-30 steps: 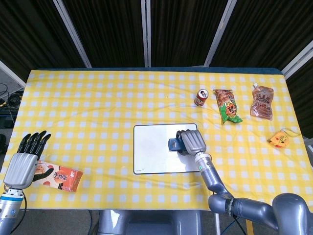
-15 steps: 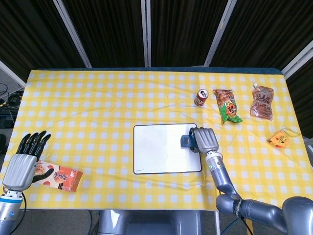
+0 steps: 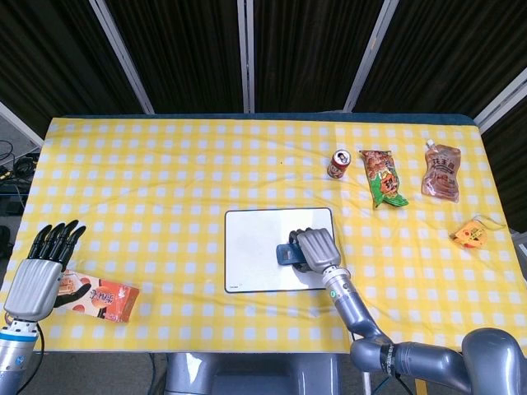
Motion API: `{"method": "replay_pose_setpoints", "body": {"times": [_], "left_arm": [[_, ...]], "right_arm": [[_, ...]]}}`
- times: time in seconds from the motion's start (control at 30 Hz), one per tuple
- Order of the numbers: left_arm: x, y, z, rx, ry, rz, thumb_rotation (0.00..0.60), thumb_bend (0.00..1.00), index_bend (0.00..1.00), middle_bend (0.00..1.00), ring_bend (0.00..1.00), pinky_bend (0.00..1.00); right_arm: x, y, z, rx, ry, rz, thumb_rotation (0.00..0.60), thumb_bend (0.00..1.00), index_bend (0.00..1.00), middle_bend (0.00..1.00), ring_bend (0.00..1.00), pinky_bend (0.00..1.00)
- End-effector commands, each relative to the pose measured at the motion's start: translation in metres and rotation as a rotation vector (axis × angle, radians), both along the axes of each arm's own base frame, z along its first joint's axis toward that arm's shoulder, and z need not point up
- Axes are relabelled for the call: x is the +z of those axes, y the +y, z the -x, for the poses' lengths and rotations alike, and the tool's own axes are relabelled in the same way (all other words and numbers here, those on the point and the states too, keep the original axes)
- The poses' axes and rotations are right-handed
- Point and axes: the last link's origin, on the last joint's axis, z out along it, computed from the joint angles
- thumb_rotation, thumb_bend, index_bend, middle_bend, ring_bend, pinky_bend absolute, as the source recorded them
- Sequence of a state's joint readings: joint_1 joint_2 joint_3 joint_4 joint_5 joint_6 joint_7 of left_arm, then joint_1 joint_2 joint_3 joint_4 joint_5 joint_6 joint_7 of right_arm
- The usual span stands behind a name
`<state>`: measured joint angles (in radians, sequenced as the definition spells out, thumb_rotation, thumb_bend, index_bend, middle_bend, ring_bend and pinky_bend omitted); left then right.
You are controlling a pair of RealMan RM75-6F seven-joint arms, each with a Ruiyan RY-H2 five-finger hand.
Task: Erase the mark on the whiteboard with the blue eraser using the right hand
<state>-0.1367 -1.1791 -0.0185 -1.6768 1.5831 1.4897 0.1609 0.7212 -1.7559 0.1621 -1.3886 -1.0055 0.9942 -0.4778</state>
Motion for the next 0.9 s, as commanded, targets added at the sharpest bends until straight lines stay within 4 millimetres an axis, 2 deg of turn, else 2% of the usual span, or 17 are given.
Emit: {"method": "replay_pose_setpoints", "body": {"times": [0.03,0.2,0.5,0.63,0.7,0.9], "left_arm": [[0.0,0.001,0.0,0.002,-0.001,-0.002,0.6,0.03,0.0,0.0,0.0,0.0],[0.0,0.002,0.002,0.009,-0.002,0.0,0.6,0.03,0.0,0.0,0.0,0.0],[0.001,0.006,0.006,0.027,-0.002,0.002,0.6,0.03,0.0,0.0,0.0,0.0],[0.0,0.008,0.007,0.033,-0.001,0.004,0.6,0.03,0.0,0.0,0.0,0.0],[-0.001,0.008,0.007,0.034,0.004,0.008,0.6,0.03,0.0,0.0,0.0,0.0],[-0.002,0.006,0.006,0.03,0.008,0.009,0.6,0.03,0.0,0.0,0.0,0.0]], "right_arm": [[-0.005,0.003,-0.007,0.021,-0.003,-0.014,0.6,0.23,0.83,0.76,0.75,0.79],[-0.012,-0.001,-0.009,0.021,0.0,-0.015,0.6,0.23,0.83,0.76,0.75,0.79],[-0.015,-0.026,0.001,-0.016,0.014,0.068,0.6,0.23,0.83,0.76,0.75,0.79],[-0.007,-0.038,0.01,-0.035,0.018,0.124,0.6,0.23,0.83,0.75,0.75,0.79],[0.003,-0.046,0.019,-0.058,0.02,0.171,0.6,0.23,0.83,0.75,0.75,0.79],[0.022,-0.056,0.041,-0.094,0.057,0.229,0.6,0.23,0.83,0.76,0.75,0.79]]}}
